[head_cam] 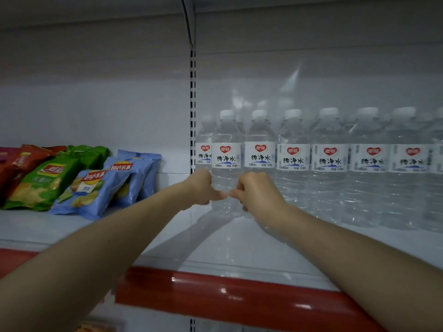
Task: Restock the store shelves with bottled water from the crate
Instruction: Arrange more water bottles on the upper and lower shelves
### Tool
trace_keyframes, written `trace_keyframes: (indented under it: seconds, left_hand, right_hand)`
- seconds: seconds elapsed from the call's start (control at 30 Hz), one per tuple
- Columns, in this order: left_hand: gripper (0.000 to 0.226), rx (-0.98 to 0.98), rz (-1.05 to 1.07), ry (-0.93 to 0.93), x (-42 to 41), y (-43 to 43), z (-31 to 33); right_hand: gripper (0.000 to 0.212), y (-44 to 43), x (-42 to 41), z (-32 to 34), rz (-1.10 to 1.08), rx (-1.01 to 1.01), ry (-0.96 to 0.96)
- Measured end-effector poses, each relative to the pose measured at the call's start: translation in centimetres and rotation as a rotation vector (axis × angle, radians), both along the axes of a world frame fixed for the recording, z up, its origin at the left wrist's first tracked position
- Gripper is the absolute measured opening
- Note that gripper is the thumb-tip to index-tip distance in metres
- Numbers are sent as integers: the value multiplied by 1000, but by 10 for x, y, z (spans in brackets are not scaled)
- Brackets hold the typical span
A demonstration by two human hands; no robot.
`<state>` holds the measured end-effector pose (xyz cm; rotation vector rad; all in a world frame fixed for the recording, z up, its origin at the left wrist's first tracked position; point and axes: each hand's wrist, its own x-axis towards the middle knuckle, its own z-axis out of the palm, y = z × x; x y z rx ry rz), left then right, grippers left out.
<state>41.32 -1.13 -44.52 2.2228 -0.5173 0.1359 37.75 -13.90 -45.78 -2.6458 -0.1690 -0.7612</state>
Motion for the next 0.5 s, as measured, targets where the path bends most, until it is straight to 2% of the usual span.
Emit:
trace_keyframes:
  seconds: [0.07, 0.17, 0.23, 0.3, 0.4, 0.5]
  left_hand:
    - [30, 100, 87, -88, -11, 0, 0]
    - [23, 132, 112, -216, -33, 0, 3]
    - [23, 69, 103, -245, -48, 1, 3]
    - [17, -32, 101, -269, -61, 1, 2]
    - [31, -229, 12, -298, -92, -1, -8]
    - [21, -304, -68, -393, -136, -7, -28]
  right_hand:
    - [30, -3, -5, 0, 34, 27, 27]
    - [25, -9, -15, 4, 95, 28, 32]
    - [23, -12, -27, 11, 120, 55, 7]
    - [20, -13, -45, 20, 168, 167, -43]
    - [17, -15, -84, 20, 281, 377, -97]
    - [16, -24, -125, 2, 356, 503, -117]
